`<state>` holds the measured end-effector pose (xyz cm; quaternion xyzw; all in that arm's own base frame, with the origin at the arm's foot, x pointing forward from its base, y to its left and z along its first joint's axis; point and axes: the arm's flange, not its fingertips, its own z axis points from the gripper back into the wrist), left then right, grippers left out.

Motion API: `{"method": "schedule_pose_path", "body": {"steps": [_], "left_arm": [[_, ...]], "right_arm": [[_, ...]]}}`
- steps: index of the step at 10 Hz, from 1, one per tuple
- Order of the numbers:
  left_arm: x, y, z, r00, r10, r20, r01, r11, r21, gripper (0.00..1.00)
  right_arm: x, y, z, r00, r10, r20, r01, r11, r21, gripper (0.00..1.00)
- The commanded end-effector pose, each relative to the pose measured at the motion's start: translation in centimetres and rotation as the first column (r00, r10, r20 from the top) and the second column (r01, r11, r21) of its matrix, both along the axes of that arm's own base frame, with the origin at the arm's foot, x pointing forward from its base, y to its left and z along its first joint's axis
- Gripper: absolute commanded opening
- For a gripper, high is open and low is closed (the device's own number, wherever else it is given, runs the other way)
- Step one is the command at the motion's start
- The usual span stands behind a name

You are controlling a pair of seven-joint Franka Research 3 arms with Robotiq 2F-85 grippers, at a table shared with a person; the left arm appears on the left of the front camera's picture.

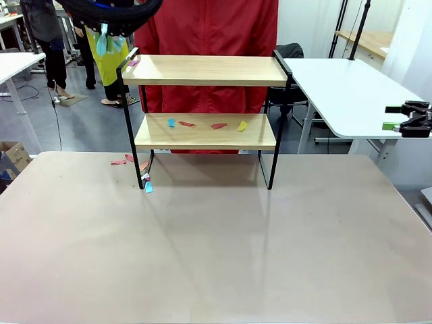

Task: Clean the shelf.
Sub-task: Clean the specific section of the Shelf indicated by the human with the Duster.

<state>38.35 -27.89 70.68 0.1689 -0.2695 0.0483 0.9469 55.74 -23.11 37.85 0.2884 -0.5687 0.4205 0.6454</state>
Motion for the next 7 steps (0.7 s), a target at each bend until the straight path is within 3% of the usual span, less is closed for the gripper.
{"method": "schedule_pose_path", "body": {"steps": [1,3,7], "left_arm": [[0.0,0.0,0.0,1.000,-0.001,0.002,0.001,1.000,-0.002,0.13],[-0.2,1.0,0.8,0.998,-0.059,0.039,0.062,0.994,-0.090,0.13],[-1.1,2.1,1.7,0.972,-0.230,0.041,0.233,0.944,-0.234,0.13]], "right_arm": [[0.1,0.3,0.7,1.000,-0.005,-0.016,0.005,1.000,-0.006,1.00],[0.1,0.3,0.7,1.000,-0.005,-0.016,0.005,1.000,-0.006,1.00],[0.1,0.3,0.7,1.000,-0.005,-0.016,0.005,1.000,-0.006,1.00]]}}
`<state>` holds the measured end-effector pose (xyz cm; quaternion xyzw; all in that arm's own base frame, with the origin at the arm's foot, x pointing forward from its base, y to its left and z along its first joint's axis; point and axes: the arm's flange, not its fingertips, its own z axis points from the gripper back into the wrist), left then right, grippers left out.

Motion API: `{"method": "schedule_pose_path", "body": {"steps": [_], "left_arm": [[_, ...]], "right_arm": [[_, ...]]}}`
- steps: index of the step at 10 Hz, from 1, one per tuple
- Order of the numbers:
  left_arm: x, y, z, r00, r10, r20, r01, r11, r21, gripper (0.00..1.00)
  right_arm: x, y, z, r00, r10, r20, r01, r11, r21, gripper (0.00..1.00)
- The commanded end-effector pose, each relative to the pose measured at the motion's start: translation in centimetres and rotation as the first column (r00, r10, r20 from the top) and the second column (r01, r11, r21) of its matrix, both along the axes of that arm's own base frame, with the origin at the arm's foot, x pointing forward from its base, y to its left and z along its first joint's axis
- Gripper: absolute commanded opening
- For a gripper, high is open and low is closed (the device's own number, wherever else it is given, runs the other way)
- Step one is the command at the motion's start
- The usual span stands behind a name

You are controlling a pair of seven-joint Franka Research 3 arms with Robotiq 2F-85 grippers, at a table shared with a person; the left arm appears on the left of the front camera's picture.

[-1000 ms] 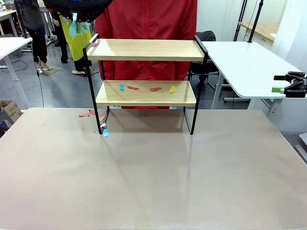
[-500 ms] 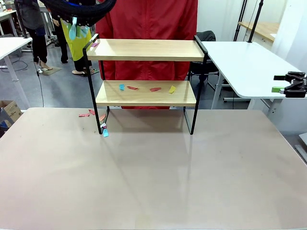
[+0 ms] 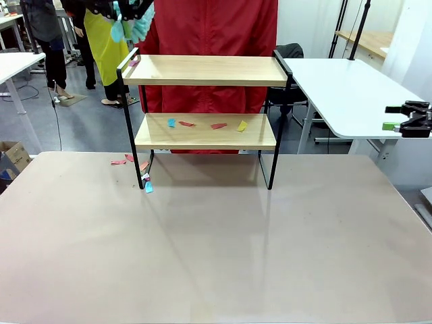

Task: Clean the shelf.
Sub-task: Clean the specific section of the Shelf indicated by the human with the Duster.

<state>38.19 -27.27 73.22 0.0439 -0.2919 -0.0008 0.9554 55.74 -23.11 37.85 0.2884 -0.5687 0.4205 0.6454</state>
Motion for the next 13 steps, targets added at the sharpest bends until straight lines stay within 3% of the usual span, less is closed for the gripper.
{"method": "schedule_pose_path", "body": {"steps": [1,2,4,5,8,10,13], "left_arm": [[-1.5,1.6,-0.3,0.990,-0.140,-0.019,0.139,0.989,-0.048,0.13],[-2.2,2.4,0.5,0.973,-0.231,-0.028,0.229,0.971,-0.065,0.13],[-3.3,4.9,1.5,0.899,-0.437,-0.029,0.434,0.897,-0.082,0.13],[-3.3,6.4,1.6,0.845,-0.533,-0.039,0.529,0.845,-0.083,0.13],[-3.4,9.1,0.7,0.633,-0.774,-0.021,0.763,0.628,-0.151,0.13],[-3.8,10.9,0.1,0.452,-0.892,-0.023,0.885,0.451,-0.112,0.13],[-4.3,12.5,-0.5,0.351,-0.918,-0.184,0.930,0.365,-0.046,0.13]], "right_arm": [[0.1,0.3,0.7,1.000,-0.005,-0.016,0.005,1.000,-0.006,1.00],[0.1,0.3,0.7,1.000,-0.005,-0.016,0.005,1.000,-0.006,1.00],[0.1,0.3,0.7,1.000,-0.005,-0.016,0.005,1.000,-0.006,1.00],[0.1,0.3,0.7,1.000,-0.005,-0.016,0.005,1.000,-0.006,1.00],[0.1,0.3,0.7,1.000,-0.005,-0.016,0.005,1.000,-0.006,1.00],[0.1,0.3,0.7,1.000,-0.005,-0.016,0.005,1.000,-0.006,1.00],[0.1,0.3,0.7,1.000,-0.005,-0.016,0.005,1.000,-0.006,1.00]]}}
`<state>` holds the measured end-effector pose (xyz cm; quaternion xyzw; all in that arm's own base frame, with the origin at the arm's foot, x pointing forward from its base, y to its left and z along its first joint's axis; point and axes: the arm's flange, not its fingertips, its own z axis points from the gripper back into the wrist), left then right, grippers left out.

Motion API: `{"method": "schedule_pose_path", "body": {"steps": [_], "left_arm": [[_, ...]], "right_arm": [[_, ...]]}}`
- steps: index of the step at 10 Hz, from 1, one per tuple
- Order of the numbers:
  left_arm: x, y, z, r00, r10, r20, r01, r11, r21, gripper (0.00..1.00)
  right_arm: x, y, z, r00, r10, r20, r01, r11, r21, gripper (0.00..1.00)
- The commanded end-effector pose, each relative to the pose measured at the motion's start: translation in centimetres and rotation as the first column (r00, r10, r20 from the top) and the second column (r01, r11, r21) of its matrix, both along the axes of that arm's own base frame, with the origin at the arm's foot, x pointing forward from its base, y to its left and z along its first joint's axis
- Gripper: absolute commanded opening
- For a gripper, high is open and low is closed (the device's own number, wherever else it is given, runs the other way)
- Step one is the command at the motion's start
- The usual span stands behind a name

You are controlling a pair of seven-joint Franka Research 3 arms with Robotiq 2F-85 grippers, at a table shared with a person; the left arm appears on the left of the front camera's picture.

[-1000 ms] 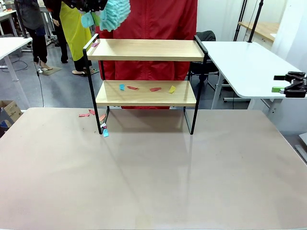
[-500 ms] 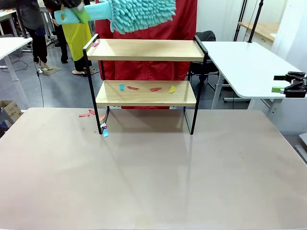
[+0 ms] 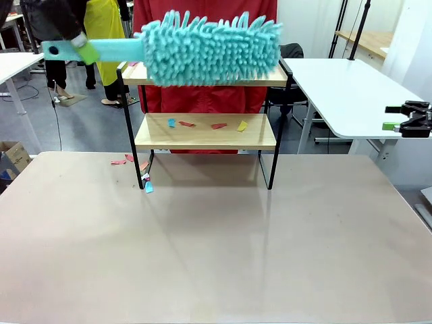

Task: Clean the shelf.
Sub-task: Clean the specific section of the Shelf indicated by the human with the Duster.

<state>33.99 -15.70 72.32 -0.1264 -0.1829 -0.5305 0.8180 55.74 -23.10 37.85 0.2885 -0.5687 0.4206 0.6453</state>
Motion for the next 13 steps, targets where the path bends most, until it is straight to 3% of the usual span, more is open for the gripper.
{"method": "schedule_pose_path", "body": {"steps": [1,4,5,7,8,10,13], "left_arm": [[-0.3,1.5,0.0,0.996,-0.082,0.041,0.076,0.989,0.130,0.13],[0.2,2.3,-2.0,0.970,-0.242,-0.018,0.234,0.915,0.328,0.13],[0.8,2.1,-4.1,0.954,-0.273,-0.125,0.300,0.871,0.388,0.13],[1.4,2.2,-6.3,0.909,-0.361,-0.208,0.416,0.765,0.492,0.13],[1.6,2.5,-7.0,0.903,-0.357,-0.240,0.429,0.714,0.553,0.13],[2.4,3.2,-7.9,0.901,-0.331,-0.281,0.435,0.688,0.582,0.13],[2.7,2.7,-8.4,0.905,-0.317,-0.284,0.425,0.701,0.572,0.13]], "right_arm": [[0.1,0.3,0.7,1.000,-0.005,-0.016,0.005,1.000,-0.006,1.00],[0.1,0.3,0.7,1.000,-0.005,-0.016,0.005,1.000,-0.006,1.00],[0.1,0.3,0.7,1.000,-0.005,-0.016,0.005,1.000,-0.006,1.00],[0.1,0.3,0.7,1.000,-0.005,-0.016,0.005,1.000,-0.006,1.00],[0.1,0.3,0.7,1.000,-0.005,-0.016,0.005,1.000,-0.006,1.00],[0.1,0.3,0.7,1.000,-0.005,-0.016,0.005,1.000,-0.006,1.00],[0.1,0.3,0.7,1.000,-0.005,-0.016,0.005,1.000,-0.006,1.00]]}}
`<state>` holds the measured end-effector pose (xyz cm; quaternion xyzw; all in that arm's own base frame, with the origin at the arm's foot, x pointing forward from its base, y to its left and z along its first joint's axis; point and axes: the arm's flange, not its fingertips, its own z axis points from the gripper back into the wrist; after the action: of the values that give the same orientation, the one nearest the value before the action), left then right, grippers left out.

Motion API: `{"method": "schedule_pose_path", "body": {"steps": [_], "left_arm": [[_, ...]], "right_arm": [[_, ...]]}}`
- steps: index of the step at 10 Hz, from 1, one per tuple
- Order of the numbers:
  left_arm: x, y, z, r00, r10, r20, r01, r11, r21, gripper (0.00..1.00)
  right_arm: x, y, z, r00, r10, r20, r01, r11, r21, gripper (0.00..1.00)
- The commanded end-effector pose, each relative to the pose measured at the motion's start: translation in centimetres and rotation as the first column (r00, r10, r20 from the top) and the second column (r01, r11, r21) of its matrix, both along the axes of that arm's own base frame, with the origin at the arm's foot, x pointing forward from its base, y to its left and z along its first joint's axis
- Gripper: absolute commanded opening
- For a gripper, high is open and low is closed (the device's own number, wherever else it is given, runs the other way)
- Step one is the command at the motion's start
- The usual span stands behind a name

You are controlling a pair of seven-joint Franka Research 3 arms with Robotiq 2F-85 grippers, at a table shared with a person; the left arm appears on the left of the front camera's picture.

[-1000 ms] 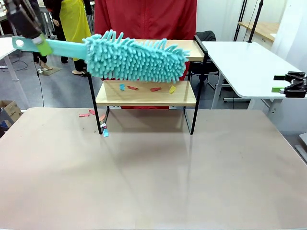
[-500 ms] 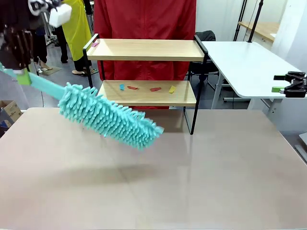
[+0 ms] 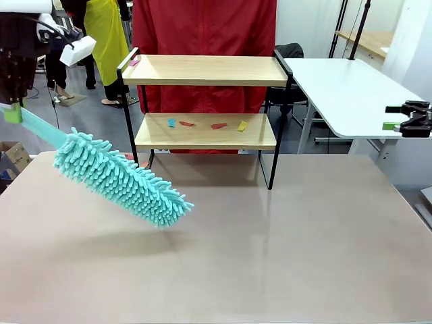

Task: Clean the shelf.
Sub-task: Clean the specific section of the Shelf indicated by the human with the Duster.

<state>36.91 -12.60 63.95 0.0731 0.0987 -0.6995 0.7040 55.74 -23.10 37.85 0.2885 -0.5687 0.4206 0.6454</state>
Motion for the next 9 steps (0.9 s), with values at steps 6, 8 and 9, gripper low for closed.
{"method": "schedule_pose_path", "body": {"steps": [6,8,9], "left_arm": [[-0.22,-0.39,0.01,1.000,-0.009,-0.002,0.009,1.000,0.000,0.13],[-0.22,-0.39,0.01,1.000,-0.009,-0.002,0.009,1.000,0.000,0.13],[-0.22,-0.39,0.01,1.000,-0.009,-0.002,0.009,1.000,0.000,0.13]], "right_arm": [[0.08,0.27,0.69,1.000,-0.005,-0.016,0.005,1.000,-0.006,1.00],[0.08,0.27,0.69,1.000,-0.005,-0.016,0.005,1.000,-0.006,1.00],[0.08,0.27,0.69,1.000,-0.005,-0.016,0.005,1.000,-0.006,1.00]]}}
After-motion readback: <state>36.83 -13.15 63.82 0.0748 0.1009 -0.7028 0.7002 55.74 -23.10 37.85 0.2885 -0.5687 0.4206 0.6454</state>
